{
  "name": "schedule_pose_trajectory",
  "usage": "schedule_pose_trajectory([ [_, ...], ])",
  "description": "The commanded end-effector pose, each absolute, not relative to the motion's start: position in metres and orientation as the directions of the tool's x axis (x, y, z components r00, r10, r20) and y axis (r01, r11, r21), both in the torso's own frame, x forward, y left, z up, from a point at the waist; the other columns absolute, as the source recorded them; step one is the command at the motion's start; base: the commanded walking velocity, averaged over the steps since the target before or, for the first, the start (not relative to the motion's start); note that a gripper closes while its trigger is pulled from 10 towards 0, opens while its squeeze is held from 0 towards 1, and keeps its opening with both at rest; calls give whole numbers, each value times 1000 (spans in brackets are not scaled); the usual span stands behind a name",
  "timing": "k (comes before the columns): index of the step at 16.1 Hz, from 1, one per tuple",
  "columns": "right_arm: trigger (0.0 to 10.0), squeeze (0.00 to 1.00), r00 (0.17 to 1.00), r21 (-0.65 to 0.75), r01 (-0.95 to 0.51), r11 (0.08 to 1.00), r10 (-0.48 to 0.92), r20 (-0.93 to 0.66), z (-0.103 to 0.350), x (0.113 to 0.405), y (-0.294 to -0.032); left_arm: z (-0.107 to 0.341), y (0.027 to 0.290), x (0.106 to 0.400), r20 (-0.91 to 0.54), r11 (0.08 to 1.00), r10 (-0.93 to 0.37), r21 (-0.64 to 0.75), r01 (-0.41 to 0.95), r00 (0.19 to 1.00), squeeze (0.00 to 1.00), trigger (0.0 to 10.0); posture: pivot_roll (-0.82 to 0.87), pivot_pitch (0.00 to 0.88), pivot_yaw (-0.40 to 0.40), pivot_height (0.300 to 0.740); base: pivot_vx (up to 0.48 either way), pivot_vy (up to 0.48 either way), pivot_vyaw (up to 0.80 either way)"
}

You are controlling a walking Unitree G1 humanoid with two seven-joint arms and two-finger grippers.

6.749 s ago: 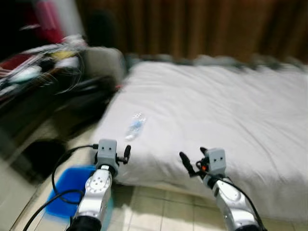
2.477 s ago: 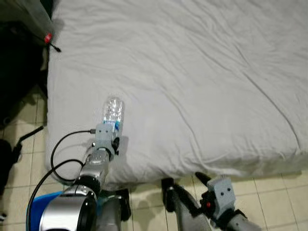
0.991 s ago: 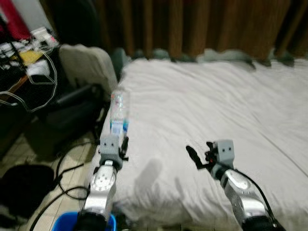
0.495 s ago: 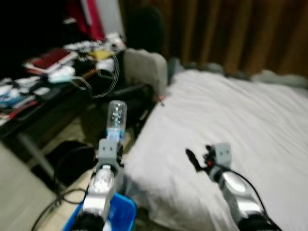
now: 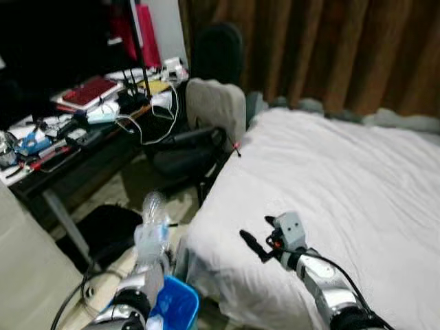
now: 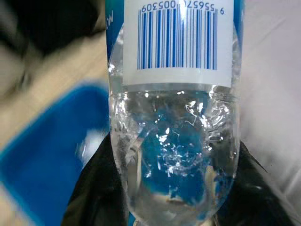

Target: Clean up the room

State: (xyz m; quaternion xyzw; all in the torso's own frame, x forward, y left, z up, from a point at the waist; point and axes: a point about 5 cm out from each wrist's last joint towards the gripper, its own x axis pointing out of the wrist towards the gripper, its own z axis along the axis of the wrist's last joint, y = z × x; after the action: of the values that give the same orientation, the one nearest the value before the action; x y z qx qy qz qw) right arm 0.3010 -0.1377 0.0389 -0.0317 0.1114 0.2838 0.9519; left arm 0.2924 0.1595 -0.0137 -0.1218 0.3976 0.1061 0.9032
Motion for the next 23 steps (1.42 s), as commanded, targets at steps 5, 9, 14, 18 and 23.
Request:
schedule_pose_trajectory([
  [5, 10000, 0, 762, 32, -603, 797, 588, -270, 33, 297, -131, -32, 170, 270, -831, 929, 223, 24, -368, 509, 133, 10000, 2, 0, 34, 740, 0, 0, 0],
  [9, 10000, 0, 654, 127, -700, 703, 702, -282, 28, 289, -122, -42, 165, 257, -869, 919, 240, 60, -390, 433, 1000, 10000, 13, 0, 28, 740, 0, 0, 0],
  [14, 10000, 0, 565, 132, -767, 627, 759, -324, 25, 283, -124, -36, 165, 264, -843, 934, 237, 61, -352, 483, 216, 10000, 15, 0, 26, 740, 0, 0, 0],
  [18, 10000, 0, 834, 45, -505, 862, 501, -231, 41, 304, -155, 29, 143, 307, -335, 991, -47, 99, 85, 941, 0, 10000, 28, 0, 24, 740, 0, 0, 0],
  [23, 10000, 0, 956, -15, -285, 958, 283, -83, 45, 281, -186, 80, 117, 289, 13, 951, -281, 142, 276, 960, 0, 10000, 25, 0, 19, 740, 0, -96, -635],
])
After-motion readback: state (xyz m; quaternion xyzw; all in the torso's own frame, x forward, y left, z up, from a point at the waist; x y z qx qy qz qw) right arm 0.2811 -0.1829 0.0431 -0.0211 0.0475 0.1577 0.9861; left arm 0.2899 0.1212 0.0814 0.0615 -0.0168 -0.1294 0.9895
